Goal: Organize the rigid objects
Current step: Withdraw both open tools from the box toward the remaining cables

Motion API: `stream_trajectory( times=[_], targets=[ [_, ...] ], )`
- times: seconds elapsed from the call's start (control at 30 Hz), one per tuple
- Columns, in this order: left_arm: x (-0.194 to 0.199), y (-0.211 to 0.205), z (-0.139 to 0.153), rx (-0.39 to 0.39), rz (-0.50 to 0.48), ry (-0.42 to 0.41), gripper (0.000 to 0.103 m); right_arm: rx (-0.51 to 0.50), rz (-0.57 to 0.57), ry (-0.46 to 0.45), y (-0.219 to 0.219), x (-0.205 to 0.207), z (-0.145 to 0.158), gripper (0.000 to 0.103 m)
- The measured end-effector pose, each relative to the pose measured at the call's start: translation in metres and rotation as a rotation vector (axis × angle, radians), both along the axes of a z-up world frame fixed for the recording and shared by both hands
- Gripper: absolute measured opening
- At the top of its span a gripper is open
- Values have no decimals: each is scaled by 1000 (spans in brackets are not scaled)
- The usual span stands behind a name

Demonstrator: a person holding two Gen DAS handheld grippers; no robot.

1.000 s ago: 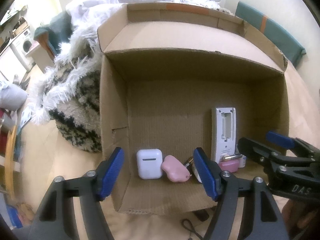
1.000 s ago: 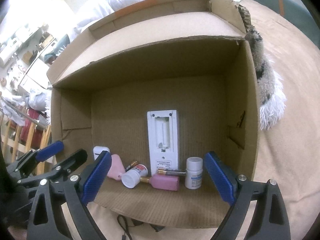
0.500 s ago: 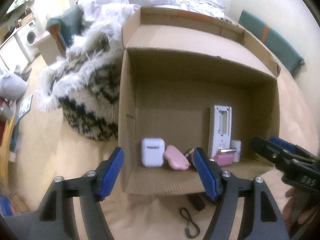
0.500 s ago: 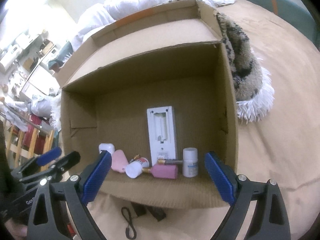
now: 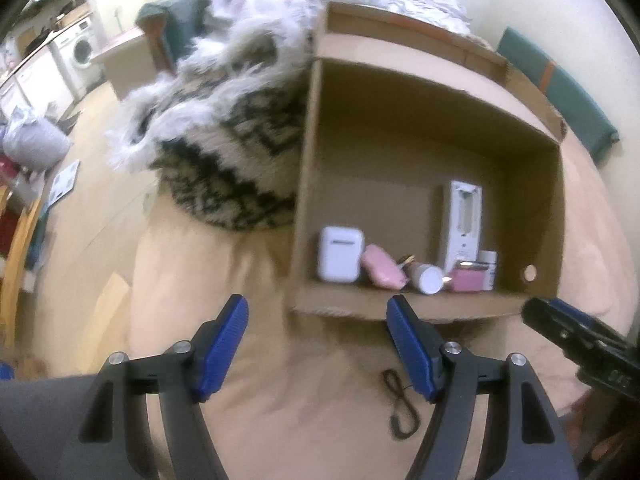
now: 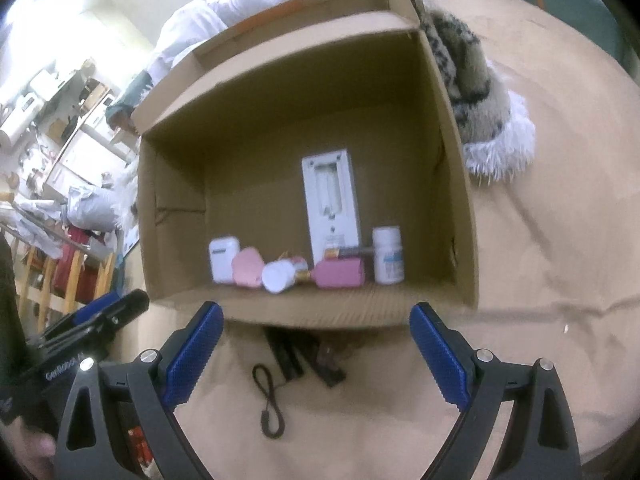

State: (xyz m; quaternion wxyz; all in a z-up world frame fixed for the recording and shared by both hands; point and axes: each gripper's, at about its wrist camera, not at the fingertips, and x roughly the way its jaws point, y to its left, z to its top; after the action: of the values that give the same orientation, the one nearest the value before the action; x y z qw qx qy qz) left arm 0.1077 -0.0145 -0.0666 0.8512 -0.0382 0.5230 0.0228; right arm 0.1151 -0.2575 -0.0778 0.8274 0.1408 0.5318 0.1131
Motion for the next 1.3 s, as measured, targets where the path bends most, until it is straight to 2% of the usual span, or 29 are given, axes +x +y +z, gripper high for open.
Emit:
stream_trajectory(
  times=[0.2, 0.43, 0.5, 0.63, 0.73, 0.83, 1.0, 1.1, 1.3],
  targets=[
    [-12, 24, -6, -35, 107, 42, 69, 51, -35, 60, -7, -8, -14, 100],
    [-9, 35, -8, -67, 177, 71, 69, 60, -55, 151, -4, 2, -42, 100],
    [-8, 37, -8, -86, 197, 79, 69, 30, -26, 155, 7, 5, -47, 100],
    [-6, 34, -6, -89, 193, 88, 69, -100, 82, 140, 42, 10, -57, 100],
    [-6, 33, -3, -86, 195, 79, 69, -157, 122, 103, 64, 17, -61, 100],
    [-6, 35, -2, -91, 201, 74, 69, -183, 134, 79, 81, 26, -69, 89],
    [-4, 38, -5, -93, 206, 89, 69, -230, 114, 103, 95, 42, -89, 82],
    [-3, 37, -7, -95, 202, 93, 69, -237, 87, 118, 93, 48, -97, 62],
    [-2, 32, -10, -101, 190, 105, 69, -224, 117, 145, 87, 40, -87, 62]
  ],
)
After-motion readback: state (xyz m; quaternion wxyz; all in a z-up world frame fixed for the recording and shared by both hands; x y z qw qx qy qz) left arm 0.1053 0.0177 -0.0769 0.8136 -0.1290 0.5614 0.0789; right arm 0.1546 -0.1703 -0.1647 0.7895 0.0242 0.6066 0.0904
